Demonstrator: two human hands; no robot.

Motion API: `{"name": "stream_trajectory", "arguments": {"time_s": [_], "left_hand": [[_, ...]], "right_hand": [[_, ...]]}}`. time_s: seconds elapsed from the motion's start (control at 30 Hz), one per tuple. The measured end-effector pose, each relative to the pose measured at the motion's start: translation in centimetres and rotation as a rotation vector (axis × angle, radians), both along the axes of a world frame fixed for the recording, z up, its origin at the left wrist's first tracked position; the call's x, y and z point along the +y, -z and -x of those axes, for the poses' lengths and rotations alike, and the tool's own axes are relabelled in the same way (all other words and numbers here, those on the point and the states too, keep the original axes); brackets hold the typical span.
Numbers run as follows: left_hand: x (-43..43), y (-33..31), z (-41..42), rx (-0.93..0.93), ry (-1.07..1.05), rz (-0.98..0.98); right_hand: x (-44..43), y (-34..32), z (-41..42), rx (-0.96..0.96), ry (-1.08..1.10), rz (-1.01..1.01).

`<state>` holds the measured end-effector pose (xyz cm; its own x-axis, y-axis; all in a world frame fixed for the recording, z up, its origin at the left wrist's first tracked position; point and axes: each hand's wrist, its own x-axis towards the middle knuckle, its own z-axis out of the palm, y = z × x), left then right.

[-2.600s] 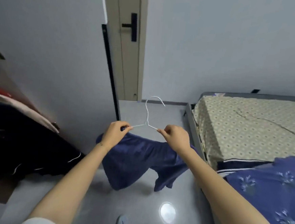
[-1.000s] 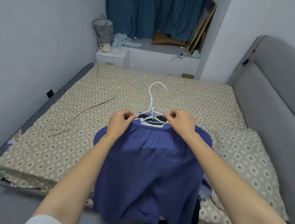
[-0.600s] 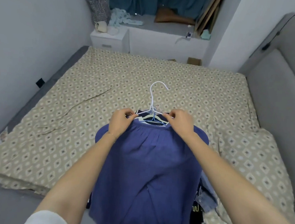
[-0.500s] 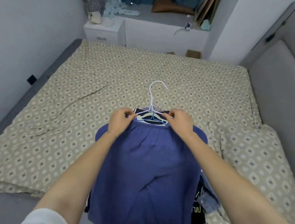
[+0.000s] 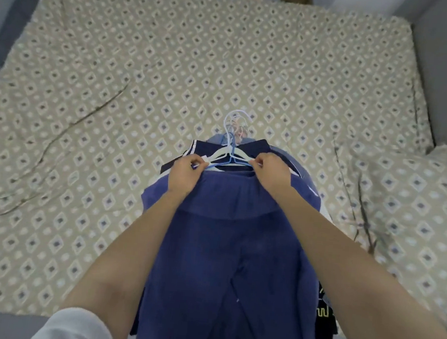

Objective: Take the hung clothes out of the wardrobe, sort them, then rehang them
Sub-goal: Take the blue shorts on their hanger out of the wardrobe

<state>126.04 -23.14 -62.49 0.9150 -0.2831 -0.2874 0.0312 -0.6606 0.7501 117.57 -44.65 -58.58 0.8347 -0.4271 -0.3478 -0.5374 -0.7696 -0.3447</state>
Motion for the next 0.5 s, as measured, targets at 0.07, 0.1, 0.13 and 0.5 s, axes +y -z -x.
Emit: {"name": "stream_trajectory", "arguments": {"time_s": [0.07, 0.1, 0.13, 0.5], "left_hand": [[-0.6, 1.8, -0.7, -0.007, 0.003, -0.016], [-0.9, 2.5, -1.1, -0.005, -0.002, -0.022], [-1.2, 3.3, -1.3, -0.004, -0.005, -0.026], [1.3, 2.6, 0.5, -0.143, 0.036, -0.077]], "right_hand": [[-0.4, 2.0, -0.7, 0.019, -0.017, 0.040], [-0.6, 2.9, -1.0, 0.023, -0.019, 0.051], [-0.8, 3.6, -1.3, 0.022, -0.020, 0.053], [0.2, 2.8, -0.4, -0.060, -0.137, 0.041]]}}
